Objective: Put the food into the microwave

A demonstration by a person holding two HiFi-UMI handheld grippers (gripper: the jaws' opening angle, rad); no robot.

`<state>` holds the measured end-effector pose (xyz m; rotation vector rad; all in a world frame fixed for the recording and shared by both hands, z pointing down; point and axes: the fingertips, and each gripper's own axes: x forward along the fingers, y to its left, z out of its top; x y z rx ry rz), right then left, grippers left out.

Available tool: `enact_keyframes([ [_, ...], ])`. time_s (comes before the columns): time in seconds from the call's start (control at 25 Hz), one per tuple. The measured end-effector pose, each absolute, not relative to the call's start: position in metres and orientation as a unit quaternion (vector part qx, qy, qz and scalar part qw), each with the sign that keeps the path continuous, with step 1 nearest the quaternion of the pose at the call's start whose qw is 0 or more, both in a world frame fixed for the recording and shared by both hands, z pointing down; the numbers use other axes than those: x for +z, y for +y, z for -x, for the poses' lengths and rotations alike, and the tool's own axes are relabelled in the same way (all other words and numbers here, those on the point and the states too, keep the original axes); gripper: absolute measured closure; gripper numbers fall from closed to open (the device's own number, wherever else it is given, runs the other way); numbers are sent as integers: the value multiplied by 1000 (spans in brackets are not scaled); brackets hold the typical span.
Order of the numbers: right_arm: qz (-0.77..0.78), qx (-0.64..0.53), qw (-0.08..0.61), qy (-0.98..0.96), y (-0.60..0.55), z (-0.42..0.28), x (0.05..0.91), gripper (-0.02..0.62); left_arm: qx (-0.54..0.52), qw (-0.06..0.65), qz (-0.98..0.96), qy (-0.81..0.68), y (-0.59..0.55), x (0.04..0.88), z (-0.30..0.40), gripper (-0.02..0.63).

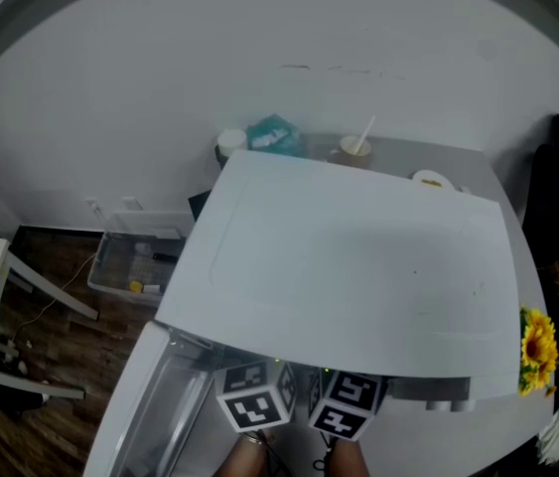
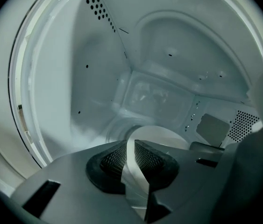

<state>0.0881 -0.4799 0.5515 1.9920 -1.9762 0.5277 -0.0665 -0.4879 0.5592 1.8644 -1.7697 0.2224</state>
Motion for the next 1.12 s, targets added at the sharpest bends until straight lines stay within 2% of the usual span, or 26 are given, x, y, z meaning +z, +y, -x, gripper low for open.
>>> enact_keyframes([
  [0.36, -695, 131, 167, -687, -490, -86, 534, 561, 125, 257, -685, -670, -489, 557, 63, 549],
  [0.76, -686, 150, 138, -698, -486, -92, 540, 563, 90, 263, -692, -666, -485, 557, 67, 549],
  [1.12, -655, 100, 80, -745, -457, -71, 500, 577, 81, 184, -697, -688, -446, 525, 75, 549],
])
